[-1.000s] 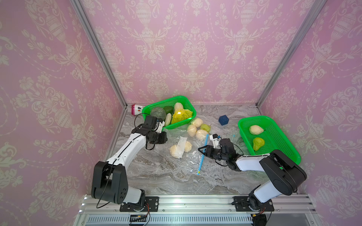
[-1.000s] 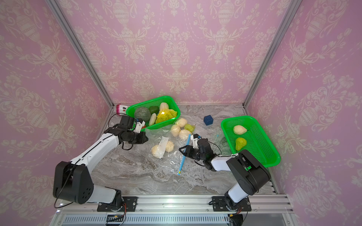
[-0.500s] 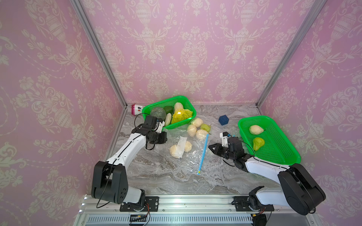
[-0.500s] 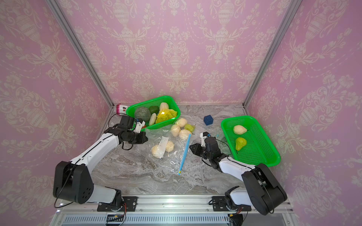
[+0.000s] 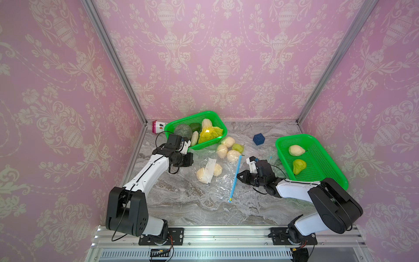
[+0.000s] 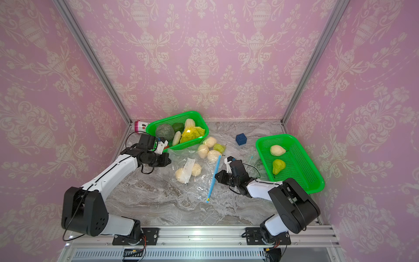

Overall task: Open the zip-top bag and take out the pear
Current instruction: Adjust the zipper food storage bag at the center of the board.

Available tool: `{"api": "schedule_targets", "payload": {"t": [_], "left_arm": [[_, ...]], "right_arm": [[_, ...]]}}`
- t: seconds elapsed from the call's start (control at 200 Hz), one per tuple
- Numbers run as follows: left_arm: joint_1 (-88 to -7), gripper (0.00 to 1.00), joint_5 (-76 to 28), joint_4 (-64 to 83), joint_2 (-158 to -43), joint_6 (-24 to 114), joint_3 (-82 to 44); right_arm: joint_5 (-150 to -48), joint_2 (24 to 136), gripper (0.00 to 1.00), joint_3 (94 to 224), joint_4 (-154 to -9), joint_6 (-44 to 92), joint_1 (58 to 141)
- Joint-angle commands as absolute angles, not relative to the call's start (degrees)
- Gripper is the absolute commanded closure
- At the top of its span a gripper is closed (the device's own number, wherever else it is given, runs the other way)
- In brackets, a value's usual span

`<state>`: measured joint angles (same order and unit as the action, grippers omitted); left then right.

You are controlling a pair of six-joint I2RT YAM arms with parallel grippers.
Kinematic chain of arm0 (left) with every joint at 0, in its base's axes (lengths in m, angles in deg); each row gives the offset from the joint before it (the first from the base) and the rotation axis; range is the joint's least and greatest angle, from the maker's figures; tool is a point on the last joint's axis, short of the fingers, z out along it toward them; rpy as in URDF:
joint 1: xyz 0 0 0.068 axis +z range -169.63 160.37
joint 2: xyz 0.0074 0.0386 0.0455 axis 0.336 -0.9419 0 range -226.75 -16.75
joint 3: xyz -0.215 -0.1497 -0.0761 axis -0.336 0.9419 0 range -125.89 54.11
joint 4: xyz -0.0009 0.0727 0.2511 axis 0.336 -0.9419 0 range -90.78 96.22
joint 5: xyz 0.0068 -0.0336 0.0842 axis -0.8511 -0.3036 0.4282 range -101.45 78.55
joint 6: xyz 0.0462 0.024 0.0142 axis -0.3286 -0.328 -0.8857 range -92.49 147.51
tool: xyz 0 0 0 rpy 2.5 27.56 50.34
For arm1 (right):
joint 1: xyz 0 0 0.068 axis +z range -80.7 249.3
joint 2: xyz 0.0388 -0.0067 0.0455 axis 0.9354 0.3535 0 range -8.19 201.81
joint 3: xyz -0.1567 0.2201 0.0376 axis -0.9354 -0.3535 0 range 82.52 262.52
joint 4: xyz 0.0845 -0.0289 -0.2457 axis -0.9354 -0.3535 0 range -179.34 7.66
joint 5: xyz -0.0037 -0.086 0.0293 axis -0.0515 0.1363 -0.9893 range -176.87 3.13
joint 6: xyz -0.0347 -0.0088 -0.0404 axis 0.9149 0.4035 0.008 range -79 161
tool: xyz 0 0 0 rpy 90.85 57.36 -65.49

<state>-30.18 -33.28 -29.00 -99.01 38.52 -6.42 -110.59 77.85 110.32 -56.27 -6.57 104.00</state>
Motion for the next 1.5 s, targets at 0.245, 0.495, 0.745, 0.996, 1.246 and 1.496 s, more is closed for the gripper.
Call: {"api": "schedule_targets", "payload": {"t": [0.245,0.495,0.745,0.996,1.246,1.496], "left_arm": [[-30.24,1.00,-51.55,-31.06,-96.23,38.18,-9.62],[-35.60,1.00,-60.87,-31.96,-91.72,40.85,-16.94],[-40.38,1.00,-55.37,-32.94,-89.39,45.39,-19.64],[-40.90,1.00,-51.83,-32.55,-88.57,46.31,-20.31],[-40.95,1.00,-38.50,-37.42,-90.50,44.88,-17.96],[-40.88,1.00,-29.49,-37.90,-93.15,42.84,-14.12]], "right_arm": [[-116.76,86.54,0.64,108.63,-31.99,-14.21,104.98],[-120.08,99.60,0.50,103.17,4.82,-25.51,104.85],[-119.49,108.48,0.46,102.25,24.98,-34.43,104.93],[-121.30,103.45,0.39,100.95,21.03,-31.45,105.23],[-115.12,91.35,0.28,100.74,-8.83,-20.53,106.27],[-108.91,85.08,0.24,106.45,-32.74,-14.47,106.36]]}}
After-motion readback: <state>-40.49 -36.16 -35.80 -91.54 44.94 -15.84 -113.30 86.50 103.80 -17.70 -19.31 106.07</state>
